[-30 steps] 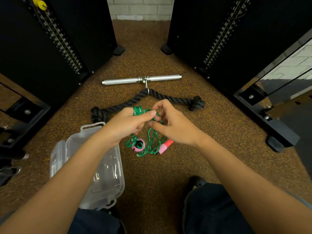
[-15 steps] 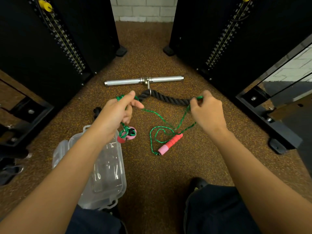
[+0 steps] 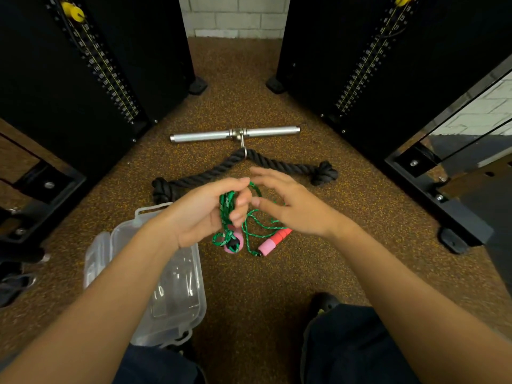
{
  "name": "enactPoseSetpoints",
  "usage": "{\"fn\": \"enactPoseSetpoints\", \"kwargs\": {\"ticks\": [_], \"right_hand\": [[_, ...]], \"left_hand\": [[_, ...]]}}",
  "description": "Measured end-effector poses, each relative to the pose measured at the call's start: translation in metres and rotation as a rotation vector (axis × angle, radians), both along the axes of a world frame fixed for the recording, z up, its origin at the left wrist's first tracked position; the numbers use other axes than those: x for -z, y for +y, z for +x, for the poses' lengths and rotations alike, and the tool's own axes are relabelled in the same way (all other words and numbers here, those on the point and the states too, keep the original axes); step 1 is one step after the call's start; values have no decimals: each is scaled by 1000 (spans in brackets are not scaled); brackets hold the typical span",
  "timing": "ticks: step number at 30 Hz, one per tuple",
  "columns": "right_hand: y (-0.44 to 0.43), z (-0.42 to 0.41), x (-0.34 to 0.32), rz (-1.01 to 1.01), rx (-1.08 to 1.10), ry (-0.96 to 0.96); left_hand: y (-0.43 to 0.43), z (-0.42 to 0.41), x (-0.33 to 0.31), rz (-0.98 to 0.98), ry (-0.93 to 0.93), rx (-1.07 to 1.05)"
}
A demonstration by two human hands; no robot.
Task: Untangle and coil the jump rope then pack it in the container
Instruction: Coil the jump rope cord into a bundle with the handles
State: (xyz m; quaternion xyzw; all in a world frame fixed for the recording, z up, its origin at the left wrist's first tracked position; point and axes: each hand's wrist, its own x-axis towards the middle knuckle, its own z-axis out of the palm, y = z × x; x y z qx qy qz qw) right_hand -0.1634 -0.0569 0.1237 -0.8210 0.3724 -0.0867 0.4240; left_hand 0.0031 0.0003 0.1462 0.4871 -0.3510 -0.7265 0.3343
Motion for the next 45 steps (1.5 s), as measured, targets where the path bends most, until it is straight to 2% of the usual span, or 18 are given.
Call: {"fn": "enactPoseSetpoints", "kwargs": {"ticks": [3, 5, 9, 12, 14, 19, 22, 26, 30, 32, 34, 37, 39, 41, 43, 45], "right_hand": [[0, -1, -4, 57, 28, -93], [1, -2, -9, 174, 45, -186], [5, 2, -16, 535, 20, -315], [7, 0, -20, 797, -39, -392], [7, -1, -23, 787, -65, -400], [13, 2, -27, 748, -58, -441], [12, 3, -27, 646, -92, -425], [11, 3, -27, 581, -80, -431], [10, -1, -27, 692, -86, -455], [10, -3, -27, 779, -96, -455], [9, -3, -28, 767, -96, -437], [6, -3, -29, 664, -74, -411], [4, -3, -29, 649, -55, -425], [4, -3, -27, 642, -53, -442], [3, -4, -25, 594, -37, -447], [3, -5, -25, 588, -6, -474]], "left_hand": [[0, 0, 2, -21, 103, -6], [0, 2, 3, -7, 206, 0], [5, 4, -1, 10, 373, 14], [5, 8, 1, 58, 664, 129], [7, 6, 2, 87, 803, 199], [13, 4, 9, 174, 856, 316], [14, 8, 15, 161, 740, 299], [14, 2, 12, -5, 657, 320], [9, 5, 13, 213, 921, 390], [9, 6, 13, 210, 981, 438], [9, 6, 14, 181, 962, 458], [11, 3, 16, 52, 787, 431], [11, -1, 17, -19, 740, 406], [12, -4, 15, -16, 826, 346], [13, -7, 10, 105, 994, 242], [13, -10, 8, 150, 1054, 173]]}}
